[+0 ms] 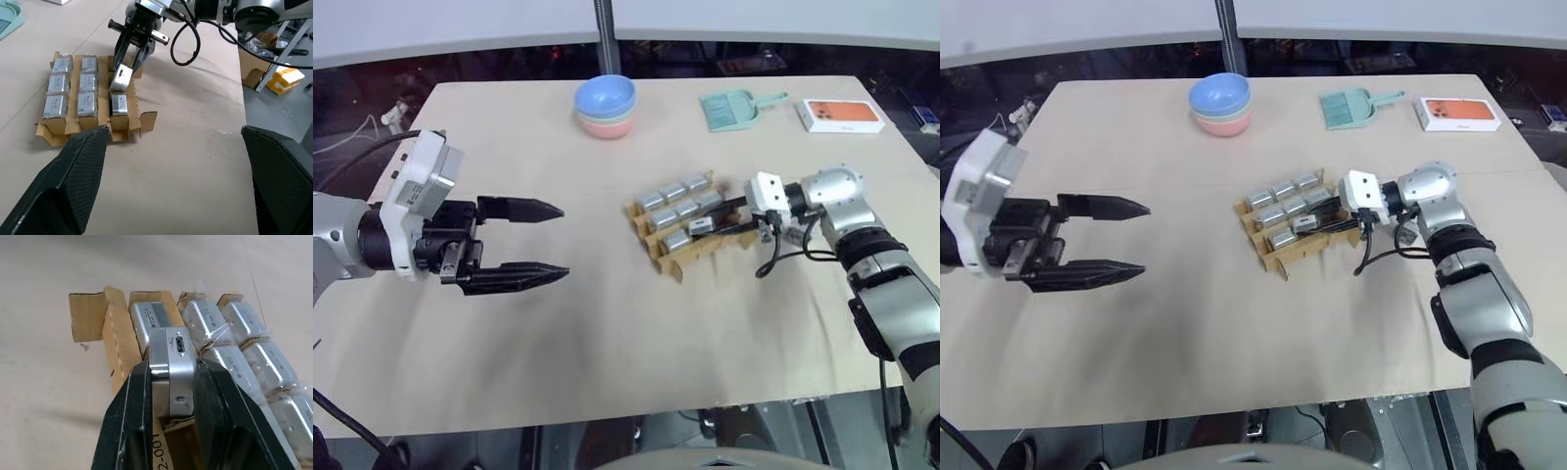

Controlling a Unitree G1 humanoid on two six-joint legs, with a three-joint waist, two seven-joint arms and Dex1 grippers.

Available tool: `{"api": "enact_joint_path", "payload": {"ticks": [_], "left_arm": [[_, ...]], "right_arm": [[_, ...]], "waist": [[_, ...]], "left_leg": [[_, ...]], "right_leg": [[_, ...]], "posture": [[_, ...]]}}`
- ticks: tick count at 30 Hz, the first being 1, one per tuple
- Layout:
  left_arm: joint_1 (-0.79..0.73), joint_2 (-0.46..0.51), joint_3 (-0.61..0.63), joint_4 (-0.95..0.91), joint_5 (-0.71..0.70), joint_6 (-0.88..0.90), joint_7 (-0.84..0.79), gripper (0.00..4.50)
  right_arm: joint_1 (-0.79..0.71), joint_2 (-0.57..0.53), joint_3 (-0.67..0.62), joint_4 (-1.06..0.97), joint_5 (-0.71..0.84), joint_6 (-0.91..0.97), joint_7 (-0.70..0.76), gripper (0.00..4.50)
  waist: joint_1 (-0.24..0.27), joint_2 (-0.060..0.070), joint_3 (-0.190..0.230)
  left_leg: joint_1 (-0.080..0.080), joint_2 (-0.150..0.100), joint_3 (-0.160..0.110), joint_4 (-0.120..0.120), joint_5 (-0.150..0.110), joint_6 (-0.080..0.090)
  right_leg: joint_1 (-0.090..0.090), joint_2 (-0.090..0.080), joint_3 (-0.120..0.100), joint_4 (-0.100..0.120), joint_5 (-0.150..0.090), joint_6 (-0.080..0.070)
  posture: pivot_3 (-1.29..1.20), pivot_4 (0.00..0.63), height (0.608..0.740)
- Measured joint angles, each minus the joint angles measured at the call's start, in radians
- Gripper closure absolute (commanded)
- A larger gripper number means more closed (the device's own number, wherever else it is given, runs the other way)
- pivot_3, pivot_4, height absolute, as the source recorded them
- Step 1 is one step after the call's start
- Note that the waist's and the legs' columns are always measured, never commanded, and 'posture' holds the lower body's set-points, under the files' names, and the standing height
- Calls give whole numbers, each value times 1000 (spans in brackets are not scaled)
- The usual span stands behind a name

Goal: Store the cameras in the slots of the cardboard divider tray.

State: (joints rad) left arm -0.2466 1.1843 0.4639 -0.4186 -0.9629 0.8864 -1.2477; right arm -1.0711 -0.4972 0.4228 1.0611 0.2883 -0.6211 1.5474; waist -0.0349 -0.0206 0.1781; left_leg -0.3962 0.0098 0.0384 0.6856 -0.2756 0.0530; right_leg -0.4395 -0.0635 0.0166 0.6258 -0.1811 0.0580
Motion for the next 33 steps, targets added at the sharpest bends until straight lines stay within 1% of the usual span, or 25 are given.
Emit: {"api": "enact_joint_path", "payload": {"ticks": [5,8,9,16,21,29,30,32,33], "left_arm": [[21,0,11,-3,-1,0,1,0],[29,0,20,-5,-2,0,4,0],[31,0,21,-6,-2,0,4,0],[34,0,21,-8,-2,-1,5,0],[34,0,21,-8,-2,-4,6,0],[29,0,14,-7,-2,-16,6,0],[28,0,12,-7,-2,-17,6,0],[27,0,8,-7,-2,-19,7,0],[26,0,5,-7,-2,-19,7,0]], "right_arm": [[-38,-13,89,31,9,-110,0,3895],[-44,-13,101,49,9,-140,-1,3895],[-50,-14,113,53,8,-150,-1,3895],[-51,-33,168,49,39,-176,-5,3895],[-69,-26,180,86,23,-234,-5,3895],[-88,-6,161,137,-16,-226,-5,3895],[-88,-5,155,138,-22,-215,-4,2855],[-86,-5,155,152,-52,-190,-2,1857],[-84,-5,153,157,-60,-186,-1,1484]], "waist": [[-1,0,0],[0,0,-1],[0,0,-1],[5,0,-1],[6,0,-1],[6,0,-1],[6,0,-1],[6,0,-1],[6,0,-1]], "left_leg": [[0,0,-1,-1,0,0],[1,0,-1,0,0,0],[1,-1,-1,0,0,0],[6,-1,-5,-1,0,0],[6,-1,-5,-1,0,0],[6,-1,-6,-2,0,-1],[6,-1,-6,-2,0,-1],[6,-1,-6,-2,0,-1],[6,-1,-6,-2,0,-1]], "right_leg": [[0,-1,-1,0,0,0],[1,-1,-1,0,0,-1],[2,-2,-1,0,-2,-3],[7,-2,-4,-1,-2,-4],[8,-3,-5,-1,-2,-4],[8,-3,-6,-1,-2,-4],[8,-3,-6,-1,-2,-4],[8,-3,-6,-1,-2,-4],[8,-3,-5,-1,-2,-4]], "posture": [[0,150,740],[0,150,740],[0,150,740],[0,150,740],[0,150,740],[0,150,740],[0,150,740],[0,150,740],[0,150,740]]}}
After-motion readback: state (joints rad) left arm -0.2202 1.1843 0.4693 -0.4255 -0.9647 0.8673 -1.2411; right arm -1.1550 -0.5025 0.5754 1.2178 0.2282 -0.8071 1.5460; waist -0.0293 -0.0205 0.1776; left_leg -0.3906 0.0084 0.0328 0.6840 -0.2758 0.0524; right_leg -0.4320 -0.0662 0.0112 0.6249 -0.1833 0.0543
